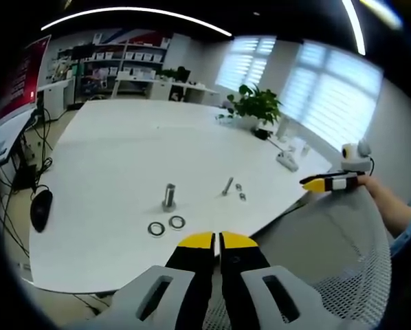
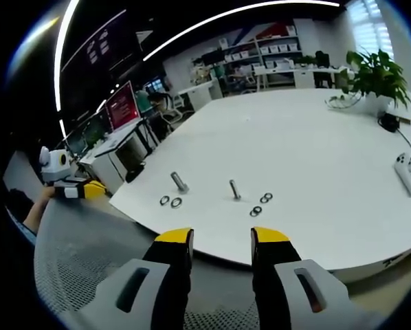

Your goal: Place the washer onto the threaded stud by aligning its center hole with the stud, sliding it down to the base, and recovering from edge contact or off-axis alignment until the washer reaches the visible bottom stop.

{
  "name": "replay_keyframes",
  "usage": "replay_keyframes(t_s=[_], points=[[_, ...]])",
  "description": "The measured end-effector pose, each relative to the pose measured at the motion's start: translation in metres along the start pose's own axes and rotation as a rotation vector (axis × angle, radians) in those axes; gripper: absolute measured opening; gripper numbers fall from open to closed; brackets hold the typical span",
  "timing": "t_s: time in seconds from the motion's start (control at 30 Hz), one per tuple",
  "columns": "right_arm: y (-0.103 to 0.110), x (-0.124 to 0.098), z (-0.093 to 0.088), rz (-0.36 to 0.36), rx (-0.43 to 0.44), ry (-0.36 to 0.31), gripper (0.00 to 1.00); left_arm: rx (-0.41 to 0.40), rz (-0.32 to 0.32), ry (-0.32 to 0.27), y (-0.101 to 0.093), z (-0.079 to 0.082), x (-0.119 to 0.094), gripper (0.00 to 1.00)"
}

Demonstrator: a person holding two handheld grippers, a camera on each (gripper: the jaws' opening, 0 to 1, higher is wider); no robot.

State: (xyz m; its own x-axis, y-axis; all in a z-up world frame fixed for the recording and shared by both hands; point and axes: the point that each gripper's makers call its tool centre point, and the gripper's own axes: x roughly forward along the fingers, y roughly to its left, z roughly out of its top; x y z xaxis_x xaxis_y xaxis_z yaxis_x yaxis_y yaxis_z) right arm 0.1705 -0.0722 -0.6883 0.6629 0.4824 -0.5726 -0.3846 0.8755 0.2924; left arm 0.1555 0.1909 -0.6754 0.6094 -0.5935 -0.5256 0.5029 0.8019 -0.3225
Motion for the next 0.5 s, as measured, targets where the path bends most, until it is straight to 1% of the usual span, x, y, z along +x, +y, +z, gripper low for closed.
replay_keyframes(t_s=[0.17,0.27,0.3,0.33,0.37,0.4,0.43,0.47,0.5], points=[[0.000,0.000,0.000,0.001,-0.001,0.003,0.36,-0.002,0.002,0.007,0.000,-0.001,0.000,0.00],[0.001,0.001,-0.003,0.001,-0.012,0.027,0.36,-0.002,0.006,0.005,0.001,-0.001,0.000,0.00],[0.002,0.001,-0.005,0.005,-0.023,0.042,0.36,-0.004,0.007,0.003,0.001,-0.001,0.000,0.00],[0.002,0.001,-0.010,0.011,-0.061,0.083,0.36,-0.005,0.007,0.002,0.001,0.000,0.000,0.00],[0.003,0.002,-0.012,0.014,-0.072,0.094,0.36,-0.006,0.007,0.000,0.001,0.000,0.000,0.00],[0.006,0.002,-0.016,0.034,-0.099,0.132,0.36,-0.006,0.005,0.000,0.001,0.000,0.000,0.00],[0.009,0.003,-0.019,0.055,-0.126,0.154,0.35,-0.006,0.003,0.000,0.001,0.000,0.000,0.00],[0.012,0.002,-0.022,0.073,-0.147,0.180,0.33,-0.008,0.003,0.000,0.001,0.000,0.000,0.00],[0.013,0.002,-0.023,0.086,-0.176,0.204,0.27,-0.007,0.002,0.001,0.001,0.000,-0.001,0.00]])
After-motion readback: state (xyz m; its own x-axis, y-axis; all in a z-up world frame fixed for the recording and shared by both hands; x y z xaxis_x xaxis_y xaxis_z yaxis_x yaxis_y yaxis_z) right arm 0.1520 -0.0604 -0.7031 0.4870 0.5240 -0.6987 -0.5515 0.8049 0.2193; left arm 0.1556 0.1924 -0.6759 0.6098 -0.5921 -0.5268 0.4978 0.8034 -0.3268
